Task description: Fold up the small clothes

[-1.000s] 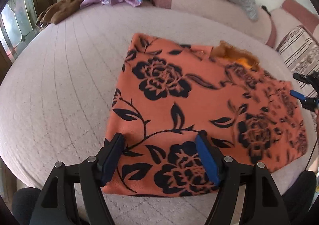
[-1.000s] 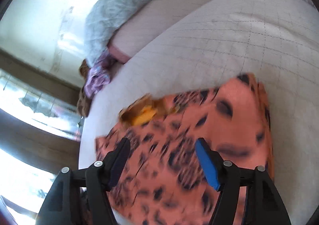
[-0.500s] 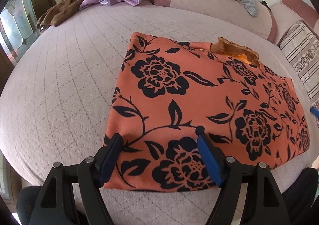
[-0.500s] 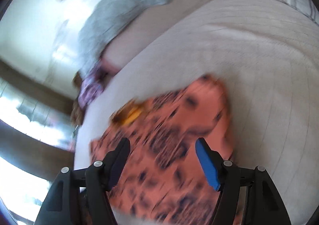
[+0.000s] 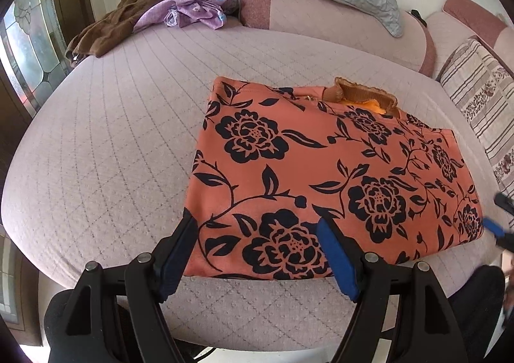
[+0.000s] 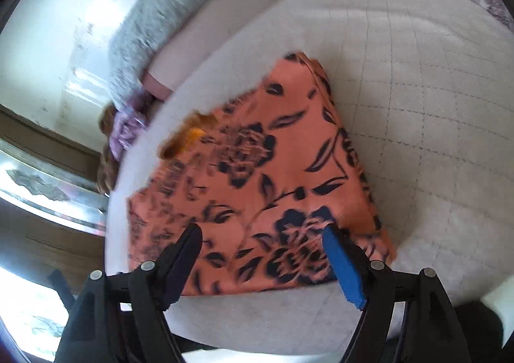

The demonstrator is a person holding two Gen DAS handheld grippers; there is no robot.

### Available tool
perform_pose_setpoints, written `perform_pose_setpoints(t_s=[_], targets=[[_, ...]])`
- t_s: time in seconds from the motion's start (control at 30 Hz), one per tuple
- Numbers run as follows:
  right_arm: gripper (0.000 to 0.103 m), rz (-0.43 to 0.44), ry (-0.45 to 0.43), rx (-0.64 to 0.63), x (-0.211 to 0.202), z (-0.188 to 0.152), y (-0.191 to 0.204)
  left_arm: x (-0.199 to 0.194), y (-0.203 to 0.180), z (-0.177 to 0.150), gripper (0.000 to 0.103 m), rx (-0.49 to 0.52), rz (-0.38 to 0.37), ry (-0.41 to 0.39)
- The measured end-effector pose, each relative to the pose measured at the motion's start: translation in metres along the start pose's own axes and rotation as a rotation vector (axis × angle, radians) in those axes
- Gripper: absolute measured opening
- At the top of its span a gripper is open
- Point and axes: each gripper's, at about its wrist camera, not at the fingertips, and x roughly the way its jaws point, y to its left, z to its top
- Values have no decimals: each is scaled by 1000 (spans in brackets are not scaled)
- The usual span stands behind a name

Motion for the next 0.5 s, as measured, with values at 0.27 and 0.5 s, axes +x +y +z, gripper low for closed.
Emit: perform_pose_setpoints(t_s=[0.27, 0.5], targets=[[83, 88, 104, 182, 30, -58, -19, 10, -39, 12, 77, 27, -74, 13], [83, 148, -89, 382, 23, -39, -58, 25, -78, 19, 78, 61, -111, 30]])
